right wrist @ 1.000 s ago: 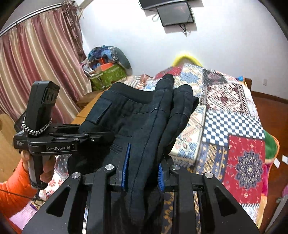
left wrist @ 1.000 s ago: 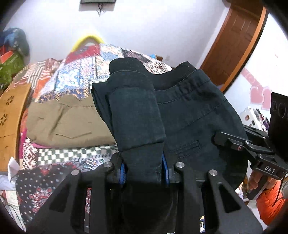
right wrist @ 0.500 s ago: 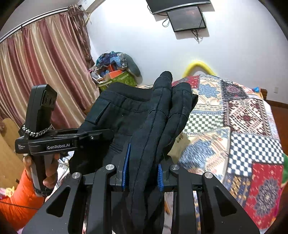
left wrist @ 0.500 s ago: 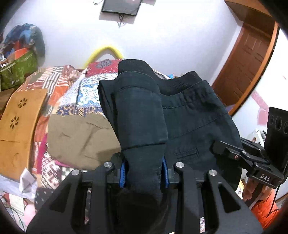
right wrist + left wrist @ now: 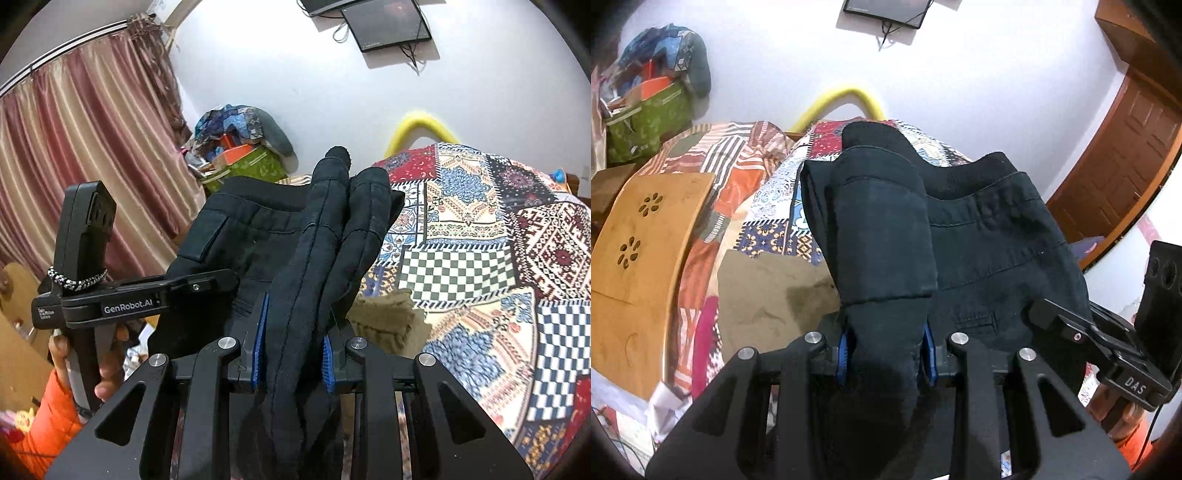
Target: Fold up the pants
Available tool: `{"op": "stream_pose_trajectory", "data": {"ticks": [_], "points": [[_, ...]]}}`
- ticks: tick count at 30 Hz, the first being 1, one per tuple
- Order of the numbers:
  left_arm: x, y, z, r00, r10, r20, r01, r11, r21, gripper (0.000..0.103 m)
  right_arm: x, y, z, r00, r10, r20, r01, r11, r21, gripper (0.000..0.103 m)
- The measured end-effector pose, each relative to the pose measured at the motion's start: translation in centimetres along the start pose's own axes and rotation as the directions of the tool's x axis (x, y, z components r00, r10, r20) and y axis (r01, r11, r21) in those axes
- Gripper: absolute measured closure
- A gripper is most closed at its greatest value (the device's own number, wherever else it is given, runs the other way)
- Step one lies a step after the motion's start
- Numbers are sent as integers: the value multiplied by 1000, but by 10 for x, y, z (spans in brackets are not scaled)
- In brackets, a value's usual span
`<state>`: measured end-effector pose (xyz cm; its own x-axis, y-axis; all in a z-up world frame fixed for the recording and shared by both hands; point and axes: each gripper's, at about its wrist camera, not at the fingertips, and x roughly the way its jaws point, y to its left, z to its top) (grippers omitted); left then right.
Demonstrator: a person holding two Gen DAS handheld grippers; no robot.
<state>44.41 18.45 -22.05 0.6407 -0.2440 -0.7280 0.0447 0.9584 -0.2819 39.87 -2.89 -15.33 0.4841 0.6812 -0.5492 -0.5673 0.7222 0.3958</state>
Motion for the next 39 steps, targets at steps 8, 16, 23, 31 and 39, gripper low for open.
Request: {"op": "stream_pose_trajectory", "data": {"ticks": [8,16,23,31,39], "points": [[66,35,16,995,1,-99,-4,999,-35,73,43,-19,-4,998,-42,-51,45,997,60,81],[123,67,-5,979,101,-175,-108,994,-32,56,95,-50,-34,972,-155,-175,176,978,113,77],[84,89,6,984,148,-95,-154,986,-65,51,77,-53,-40,956,-207,-209,227,971,77,64],[53,84,-17,980,185,-72,-186,983,1,51,48,-9,-42,961,-255,-106,248,966,-76,56],[87,111,-47,961,230,-154,-241,969,-57,50,75,-37,-60,930,-275,-243,260,961,-92,59]]}}
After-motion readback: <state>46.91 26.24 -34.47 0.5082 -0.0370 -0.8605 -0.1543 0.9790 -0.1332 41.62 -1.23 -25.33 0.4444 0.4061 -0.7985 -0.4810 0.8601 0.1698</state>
